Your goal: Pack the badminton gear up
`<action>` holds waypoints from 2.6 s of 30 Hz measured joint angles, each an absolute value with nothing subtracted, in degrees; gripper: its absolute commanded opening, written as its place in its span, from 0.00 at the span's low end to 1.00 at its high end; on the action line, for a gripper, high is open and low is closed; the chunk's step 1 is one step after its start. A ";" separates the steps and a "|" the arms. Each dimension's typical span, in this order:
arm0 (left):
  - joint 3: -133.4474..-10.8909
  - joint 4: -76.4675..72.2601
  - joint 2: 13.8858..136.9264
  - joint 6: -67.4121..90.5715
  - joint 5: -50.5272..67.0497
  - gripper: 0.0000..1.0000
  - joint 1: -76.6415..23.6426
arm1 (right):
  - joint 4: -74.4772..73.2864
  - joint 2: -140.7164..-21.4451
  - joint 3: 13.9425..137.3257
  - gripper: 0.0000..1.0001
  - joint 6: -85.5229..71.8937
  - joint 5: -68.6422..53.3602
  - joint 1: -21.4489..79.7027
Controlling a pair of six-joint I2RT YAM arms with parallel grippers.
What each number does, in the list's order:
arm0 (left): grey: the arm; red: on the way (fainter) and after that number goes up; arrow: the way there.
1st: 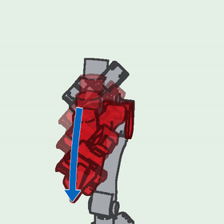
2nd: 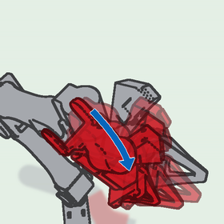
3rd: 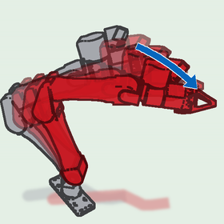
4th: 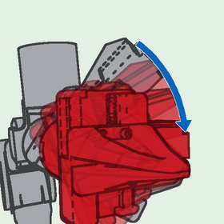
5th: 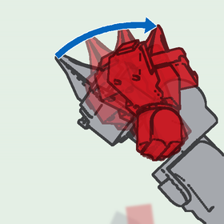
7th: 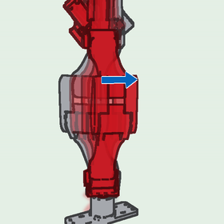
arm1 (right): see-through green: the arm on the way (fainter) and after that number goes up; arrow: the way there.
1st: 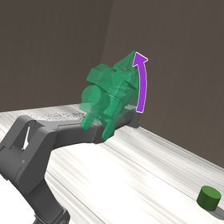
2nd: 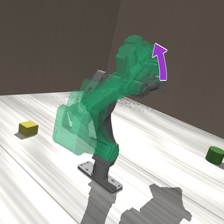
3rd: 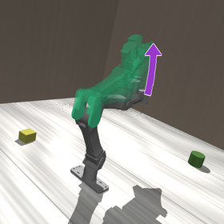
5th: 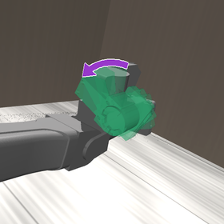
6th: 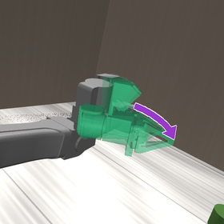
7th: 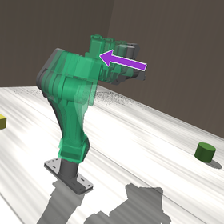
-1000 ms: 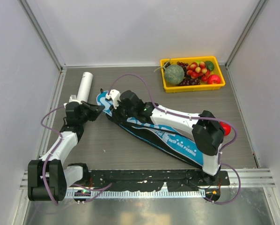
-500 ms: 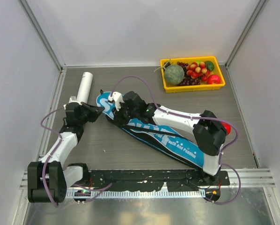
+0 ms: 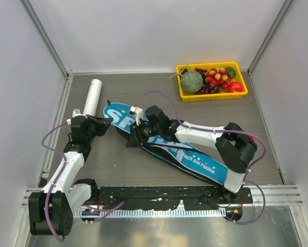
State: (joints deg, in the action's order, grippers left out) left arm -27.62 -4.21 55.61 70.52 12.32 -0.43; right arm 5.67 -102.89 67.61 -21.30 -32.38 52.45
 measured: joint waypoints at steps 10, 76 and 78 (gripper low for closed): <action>-27.38 -0.34 53.04 73.76 10.46 0.00 -0.43 | 0.93 -98.45 66.26 0.05 -18.13 -22.70 52.77; -39.62 38.96 47.94 103.59 1.34 0.00 -3.27 | 54.33 -109.23 54.19 0.56 -38.79 29.91 72.93; -39.62 39.07 47.94 103.98 1.50 0.00 -3.27 | 55.35 -110.02 54.92 0.55 -38.33 31.11 73.03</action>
